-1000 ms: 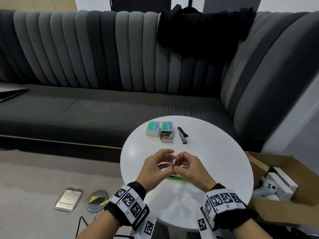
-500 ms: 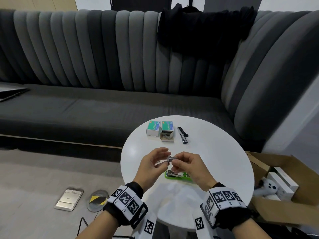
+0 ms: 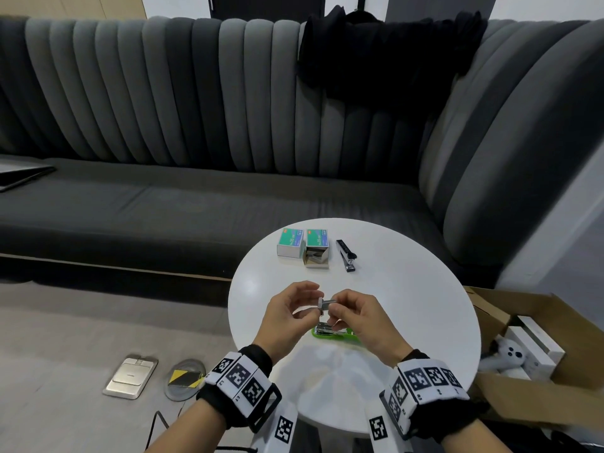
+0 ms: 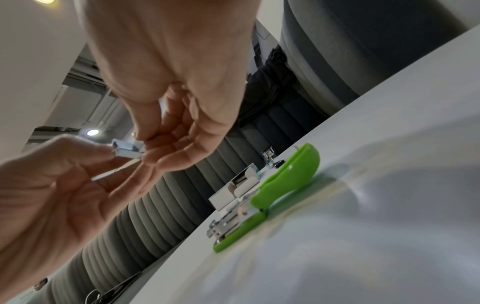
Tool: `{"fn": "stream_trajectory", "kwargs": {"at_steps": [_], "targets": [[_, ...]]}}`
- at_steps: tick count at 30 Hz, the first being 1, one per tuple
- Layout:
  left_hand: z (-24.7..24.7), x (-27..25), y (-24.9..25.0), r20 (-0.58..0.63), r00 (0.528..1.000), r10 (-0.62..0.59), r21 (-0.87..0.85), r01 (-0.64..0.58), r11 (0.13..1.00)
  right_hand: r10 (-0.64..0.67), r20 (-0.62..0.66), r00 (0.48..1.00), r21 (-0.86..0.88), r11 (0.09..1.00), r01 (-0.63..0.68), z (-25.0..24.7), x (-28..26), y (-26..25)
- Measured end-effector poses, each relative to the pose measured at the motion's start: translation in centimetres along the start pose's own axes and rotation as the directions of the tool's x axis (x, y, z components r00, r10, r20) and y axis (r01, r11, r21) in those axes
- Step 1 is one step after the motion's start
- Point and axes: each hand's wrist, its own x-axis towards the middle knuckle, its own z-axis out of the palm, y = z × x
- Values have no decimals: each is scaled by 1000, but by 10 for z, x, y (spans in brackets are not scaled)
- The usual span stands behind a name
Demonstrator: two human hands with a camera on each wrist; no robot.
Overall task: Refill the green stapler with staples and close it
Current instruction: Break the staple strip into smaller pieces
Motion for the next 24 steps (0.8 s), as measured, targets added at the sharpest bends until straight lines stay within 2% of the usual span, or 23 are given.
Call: {"fn": "stream_trajectory", "kwargs": {"at_steps": [12, 14, 20, 24], "targets": [[0, 6, -9, -81, 996, -39, 3, 40, 999, -90, -221, 971, -173, 984, 51, 13, 0, 14], [-1, 8, -11, -48, 997, -60, 18, 61, 998, -73, -237, 969, -174, 984, 31, 14, 0, 17], [-1, 10, -16, -8, 993, -118, 19, 118, 993, 15, -208, 978, -75, 997, -32, 12, 5, 18], [-3, 8, -15, 34, 991, -132, 1, 132, 991, 150, -81, 985, 128, 982, -139, 9, 7, 13]]}}
